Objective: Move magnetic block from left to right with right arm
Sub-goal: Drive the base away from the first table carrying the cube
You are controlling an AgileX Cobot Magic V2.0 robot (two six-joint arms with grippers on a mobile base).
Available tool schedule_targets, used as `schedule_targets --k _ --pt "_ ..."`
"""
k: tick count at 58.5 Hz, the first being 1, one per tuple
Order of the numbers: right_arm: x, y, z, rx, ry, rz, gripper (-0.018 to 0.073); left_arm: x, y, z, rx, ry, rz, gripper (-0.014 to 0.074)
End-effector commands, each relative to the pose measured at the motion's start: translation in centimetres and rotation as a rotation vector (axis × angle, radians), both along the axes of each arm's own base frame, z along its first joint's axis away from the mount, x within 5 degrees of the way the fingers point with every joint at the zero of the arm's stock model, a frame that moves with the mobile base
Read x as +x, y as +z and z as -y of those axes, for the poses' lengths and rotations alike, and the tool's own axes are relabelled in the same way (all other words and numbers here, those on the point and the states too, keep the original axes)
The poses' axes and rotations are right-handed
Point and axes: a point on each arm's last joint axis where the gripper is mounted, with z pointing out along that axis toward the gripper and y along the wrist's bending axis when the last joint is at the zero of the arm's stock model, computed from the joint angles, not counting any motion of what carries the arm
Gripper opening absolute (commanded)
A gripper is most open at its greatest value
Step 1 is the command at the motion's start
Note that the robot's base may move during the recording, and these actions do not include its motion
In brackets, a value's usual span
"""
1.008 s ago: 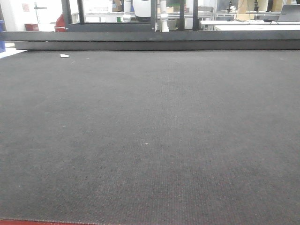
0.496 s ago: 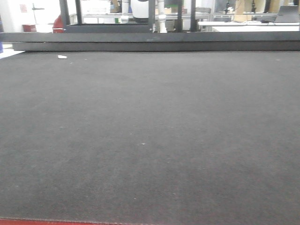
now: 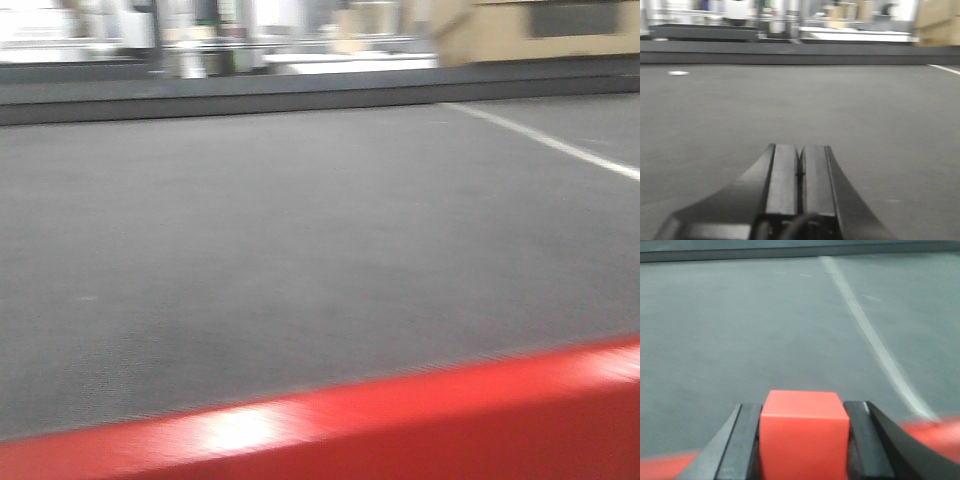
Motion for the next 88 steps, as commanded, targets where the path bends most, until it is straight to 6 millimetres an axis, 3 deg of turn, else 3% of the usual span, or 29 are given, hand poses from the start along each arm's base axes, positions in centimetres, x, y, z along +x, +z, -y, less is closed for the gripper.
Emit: schedule_targets --k 1,88 --pt "0.03 1.63 0.04 -0.008 -0.004 0.104 0.0174 -0.11 0.46 -0.07 -0.016 0.006 0.081 -0.0126" --pt "0.03 1.63 0.04 -0.008 -0.004 0.104 0.0174 -0.11 0.46 -0.07 -0.016 0.006 0.081 -0.0126"
